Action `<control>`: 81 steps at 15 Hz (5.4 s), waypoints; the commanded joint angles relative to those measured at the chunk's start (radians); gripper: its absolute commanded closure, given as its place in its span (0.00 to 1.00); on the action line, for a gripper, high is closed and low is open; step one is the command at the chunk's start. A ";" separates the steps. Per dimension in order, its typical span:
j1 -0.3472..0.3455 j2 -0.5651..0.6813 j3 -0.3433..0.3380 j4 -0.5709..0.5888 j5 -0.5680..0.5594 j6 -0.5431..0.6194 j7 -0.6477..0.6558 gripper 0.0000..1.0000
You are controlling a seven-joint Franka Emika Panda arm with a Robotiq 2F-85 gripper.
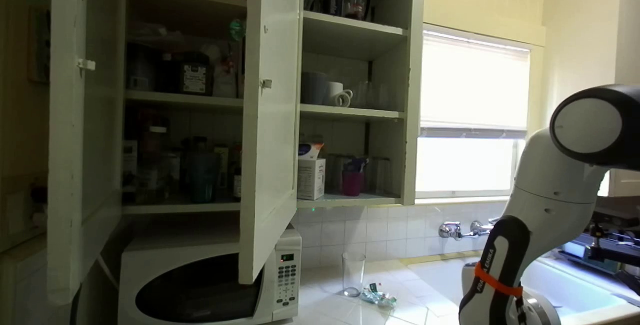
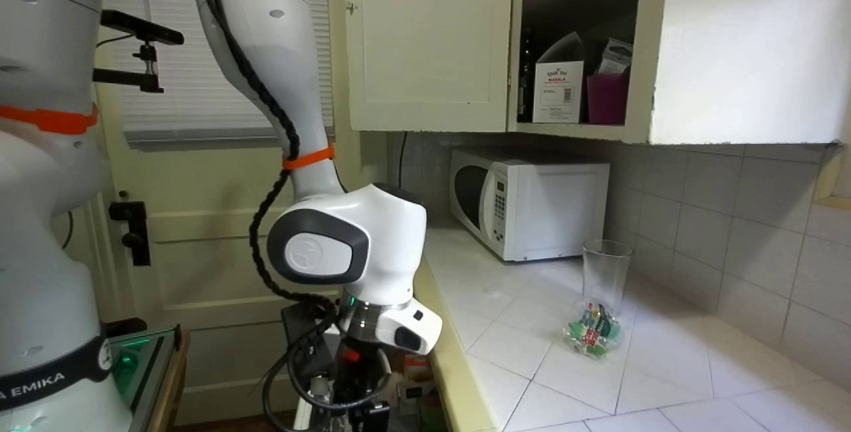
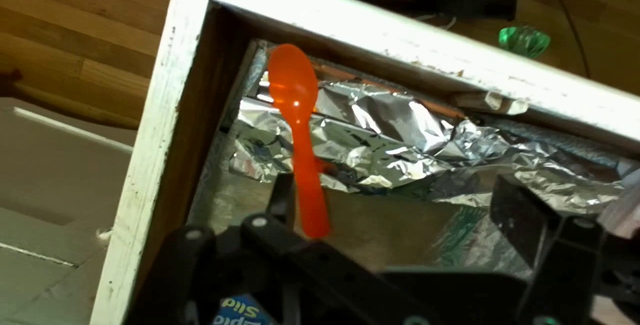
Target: Remove the orange spoon from the drawer.
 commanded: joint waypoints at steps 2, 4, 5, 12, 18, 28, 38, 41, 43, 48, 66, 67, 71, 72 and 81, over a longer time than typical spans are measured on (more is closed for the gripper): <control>-0.045 0.117 0.010 0.055 -0.024 0.068 0.024 0.00; -0.062 0.155 0.020 0.083 -0.010 0.068 0.028 0.00; -0.069 0.174 0.020 0.101 -0.005 0.064 0.038 0.00; -0.116 0.336 0.063 0.241 -0.007 0.030 0.038 0.00; -0.109 0.379 0.070 0.231 -0.006 0.075 0.083 0.03; -0.140 0.309 0.110 -0.019 0.103 0.483 0.263 0.00; -0.095 0.350 0.052 -0.045 0.051 0.606 0.292 0.00; 0.004 0.342 -0.049 -0.028 0.023 0.576 0.203 0.00; 0.032 0.356 -0.077 -0.010 0.003 0.579 0.168 0.00; 0.025 0.371 -0.066 0.023 -0.043 0.584 0.137 0.07; -0.094 0.464 0.016 0.078 -0.096 0.586 0.145 0.59; -0.099 0.460 0.019 0.074 -0.095 0.584 0.149 0.70; -0.082 0.441 0.016 0.041 -0.075 0.597 0.168 0.99; -0.074 0.436 0.012 0.030 -0.072 0.606 0.171 1.00; 0.046 0.383 -0.040 -0.068 -0.017 0.886 0.172 0.96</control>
